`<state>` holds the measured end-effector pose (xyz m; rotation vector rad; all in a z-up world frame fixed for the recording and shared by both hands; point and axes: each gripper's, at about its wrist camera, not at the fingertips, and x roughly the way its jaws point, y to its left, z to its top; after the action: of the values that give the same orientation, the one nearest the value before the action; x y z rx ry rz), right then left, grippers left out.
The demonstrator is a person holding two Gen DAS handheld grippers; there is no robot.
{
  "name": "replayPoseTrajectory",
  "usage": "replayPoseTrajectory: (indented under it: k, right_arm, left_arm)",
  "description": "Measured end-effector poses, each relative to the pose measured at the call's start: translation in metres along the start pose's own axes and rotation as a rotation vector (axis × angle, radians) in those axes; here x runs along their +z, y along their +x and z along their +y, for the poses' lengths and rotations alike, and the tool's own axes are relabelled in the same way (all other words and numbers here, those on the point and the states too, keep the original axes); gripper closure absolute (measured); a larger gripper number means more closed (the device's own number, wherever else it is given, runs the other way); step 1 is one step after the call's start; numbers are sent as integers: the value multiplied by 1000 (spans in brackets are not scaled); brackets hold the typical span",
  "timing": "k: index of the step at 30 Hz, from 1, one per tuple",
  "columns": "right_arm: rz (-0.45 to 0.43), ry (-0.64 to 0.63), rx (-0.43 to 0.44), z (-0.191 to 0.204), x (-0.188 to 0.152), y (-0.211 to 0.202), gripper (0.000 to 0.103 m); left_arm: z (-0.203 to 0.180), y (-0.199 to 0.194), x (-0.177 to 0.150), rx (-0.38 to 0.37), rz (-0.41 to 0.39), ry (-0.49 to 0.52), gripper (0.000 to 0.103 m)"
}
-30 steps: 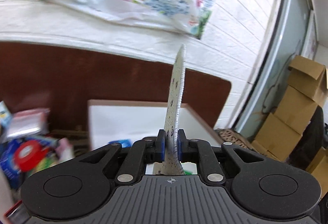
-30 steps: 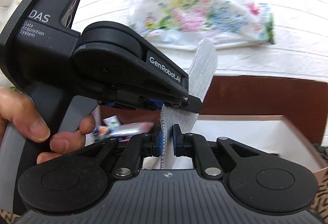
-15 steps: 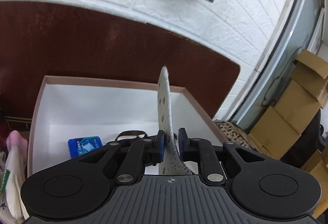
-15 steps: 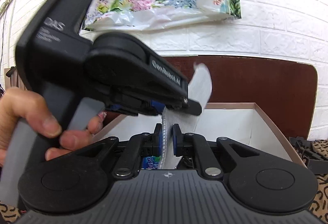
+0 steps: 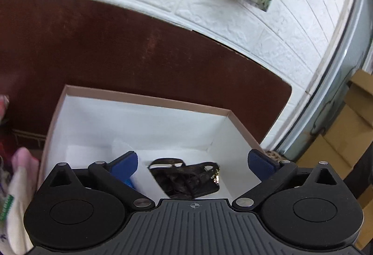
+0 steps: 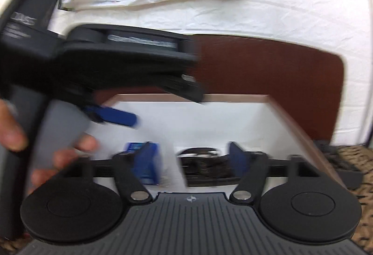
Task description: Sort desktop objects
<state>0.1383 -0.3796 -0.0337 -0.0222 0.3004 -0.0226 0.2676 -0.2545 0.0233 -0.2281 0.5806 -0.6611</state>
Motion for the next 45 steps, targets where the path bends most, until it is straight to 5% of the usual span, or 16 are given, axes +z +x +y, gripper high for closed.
replayPoseTrajectory:
  k: [8,29,36,45]
  right_arm:
    - [16,-42,-45,6,1,-13,1]
    - [68,-3,-95,9,-22,-82,1]
    - [69,28,-99,15,-31,-119,1]
    - [77,51,-107,27,-41,-151,1]
  left_arm:
    - [-11,-16,-10,32,18,85,0]
    - [-39,-101,-54,207,-17,190,0]
    - [-46,-134,-81,306,18,187,0]
    - [-44,-166,-118,323,85,133,0]
